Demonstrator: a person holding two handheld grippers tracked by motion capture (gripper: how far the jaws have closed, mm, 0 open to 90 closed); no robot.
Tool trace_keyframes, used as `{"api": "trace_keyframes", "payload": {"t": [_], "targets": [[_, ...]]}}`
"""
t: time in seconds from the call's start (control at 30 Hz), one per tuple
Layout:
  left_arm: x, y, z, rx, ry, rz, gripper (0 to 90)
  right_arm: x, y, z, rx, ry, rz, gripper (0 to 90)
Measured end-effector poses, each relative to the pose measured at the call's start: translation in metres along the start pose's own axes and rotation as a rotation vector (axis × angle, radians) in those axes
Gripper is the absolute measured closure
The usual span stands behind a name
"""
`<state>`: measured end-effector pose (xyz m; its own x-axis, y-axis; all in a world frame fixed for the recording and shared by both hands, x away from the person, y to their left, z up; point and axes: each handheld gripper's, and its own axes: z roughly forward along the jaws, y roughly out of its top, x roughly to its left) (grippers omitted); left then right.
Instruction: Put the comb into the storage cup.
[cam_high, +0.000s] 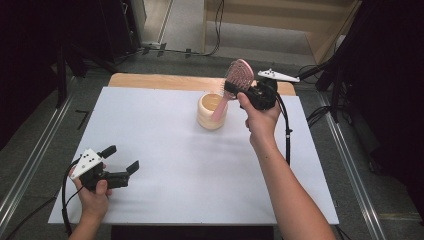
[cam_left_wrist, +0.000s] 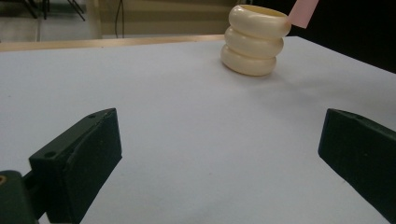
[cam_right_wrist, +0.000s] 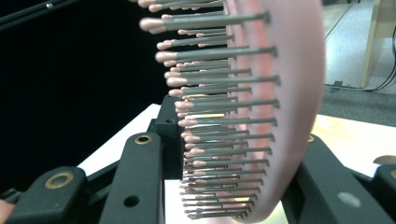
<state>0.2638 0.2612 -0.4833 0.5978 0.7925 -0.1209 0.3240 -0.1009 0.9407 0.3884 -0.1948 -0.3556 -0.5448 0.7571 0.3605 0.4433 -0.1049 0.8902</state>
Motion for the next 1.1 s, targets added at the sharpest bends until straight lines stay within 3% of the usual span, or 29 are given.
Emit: {"api": "trace_keyframes", "payload": {"t": [0.63,1.1], "targets": [[0.0,0.0,0.0,0.001,0.0,0.001,0.0,-0.001,0.023,0.007,-0.044,-0.019,-0.025,61.3],[0.0,0.0,0.0,0.002,0.001,0.004,0.0,-0.013,0.024,0.019,-0.055,-0.046,-0.021,61.2]]}}
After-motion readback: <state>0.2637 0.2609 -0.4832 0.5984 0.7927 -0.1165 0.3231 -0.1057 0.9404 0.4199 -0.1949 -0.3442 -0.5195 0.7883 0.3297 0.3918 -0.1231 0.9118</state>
